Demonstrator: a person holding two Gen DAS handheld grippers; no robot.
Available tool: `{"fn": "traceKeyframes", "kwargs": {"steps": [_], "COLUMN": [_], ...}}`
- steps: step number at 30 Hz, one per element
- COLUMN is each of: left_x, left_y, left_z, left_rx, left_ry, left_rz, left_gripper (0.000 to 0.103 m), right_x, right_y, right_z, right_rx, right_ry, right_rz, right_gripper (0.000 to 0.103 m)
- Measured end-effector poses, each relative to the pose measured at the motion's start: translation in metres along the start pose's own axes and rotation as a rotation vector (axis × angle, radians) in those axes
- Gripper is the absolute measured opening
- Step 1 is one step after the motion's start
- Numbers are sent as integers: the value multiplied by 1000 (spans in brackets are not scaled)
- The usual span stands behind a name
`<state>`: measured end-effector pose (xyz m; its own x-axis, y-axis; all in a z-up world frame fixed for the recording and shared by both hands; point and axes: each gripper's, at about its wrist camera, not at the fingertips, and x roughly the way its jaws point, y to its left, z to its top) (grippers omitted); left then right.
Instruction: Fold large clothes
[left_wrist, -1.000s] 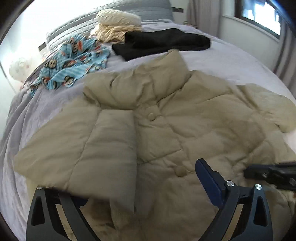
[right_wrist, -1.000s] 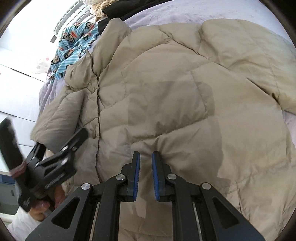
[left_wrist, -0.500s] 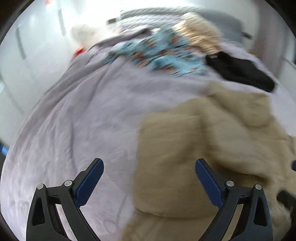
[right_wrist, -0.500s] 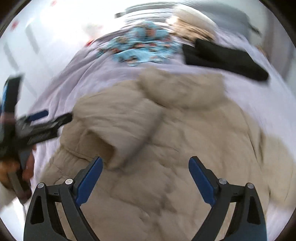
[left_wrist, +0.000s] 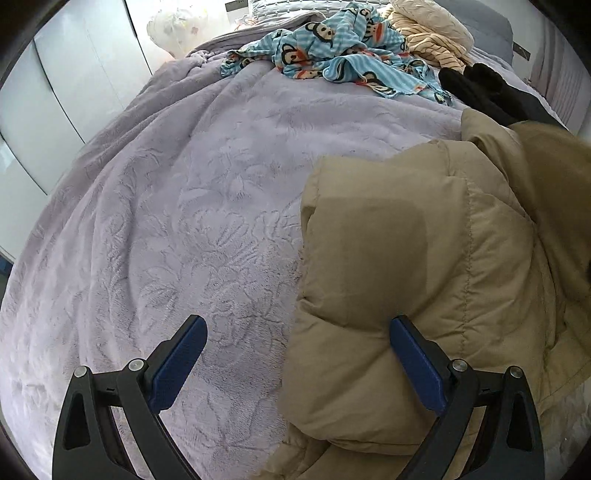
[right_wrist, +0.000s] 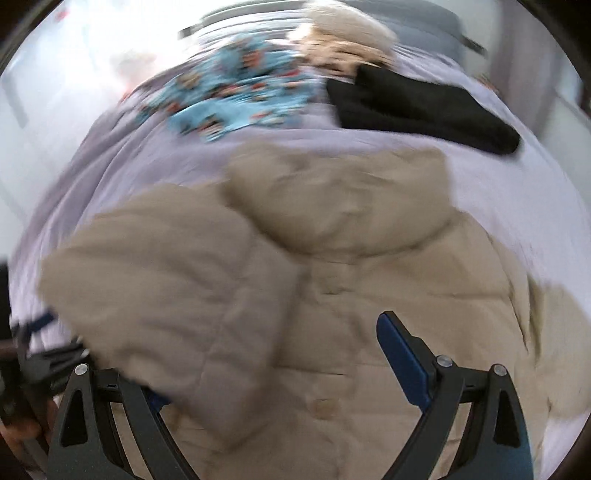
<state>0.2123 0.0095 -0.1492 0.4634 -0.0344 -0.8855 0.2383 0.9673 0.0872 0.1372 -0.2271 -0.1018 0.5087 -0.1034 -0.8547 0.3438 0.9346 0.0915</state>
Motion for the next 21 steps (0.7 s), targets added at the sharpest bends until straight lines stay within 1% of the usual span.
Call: {"fn": "traceKeyframes", "kwargs": {"steps": [2, 3, 4, 5, 6, 7, 8, 9, 11, 12, 14, 16, 17, 18, 20, 21], "left_x": [0, 0, -2, -2, -3, -2, -2, -2, -1, -1, -2, -3, -1, 4, 22, 32], "left_y": [1, 0, 1, 0, 0, -1, -2, -3, -5, -6, -3, 8, 17, 24, 33, 34], "left_z": [0, 0, -1, -1, -2, -1, -1, -1, -1, -1, 5, 13, 20, 26, 38, 43], "left_rx": [-1, -1, 0, 2, 3, 7, 9, 10, 14, 16, 20, -16, -55, -96, -163, -186], "left_ry": [-1, -1, -1, -3, -4, -4, -3, -3, -2, -2, -3, -8, 2, 21, 93, 125], "left_rz": [1, 2, 3, 4, 3, 5, 8, 9, 7, 4, -30, -94, -146, -191, -303, -344], "left_gripper": [100, 100, 100, 100, 100, 100, 100, 100, 100, 100, 100, 100, 100, 100, 100, 96], "right_x": [0, 1, 3, 5, 7, 11, 15, 19, 26, 28, 30, 32, 32, 32, 32, 32], "right_y": [-26, -38, -50, -64, -73, -79, -86, -96, -106, -107, -109, -110, -110, -111, -111, -111], "right_z": [-1, -2, -4, -8, -10, -13, -15, -18, -24, -29, -38, -47, -50, -51, -53, -54], "right_rx": [79, 120, 160, 215, 253, 282, 313, 358, 404, 413, 425, 434, 436, 435, 433, 432], "right_ry": [-2, 0, 5, 14, 28, 49, 69, 85, 98, 103, 116, 126, 128, 130, 135, 139], "right_rz": [24, 45, 73, 115, 145, 166, 184, 204, 230, 232, 235, 241, 247, 251, 260, 264], "right_gripper": [95, 93, 84, 72, 38, 16, 12, 11, 10, 10, 10, 10, 10, 10, 10, 10]}}
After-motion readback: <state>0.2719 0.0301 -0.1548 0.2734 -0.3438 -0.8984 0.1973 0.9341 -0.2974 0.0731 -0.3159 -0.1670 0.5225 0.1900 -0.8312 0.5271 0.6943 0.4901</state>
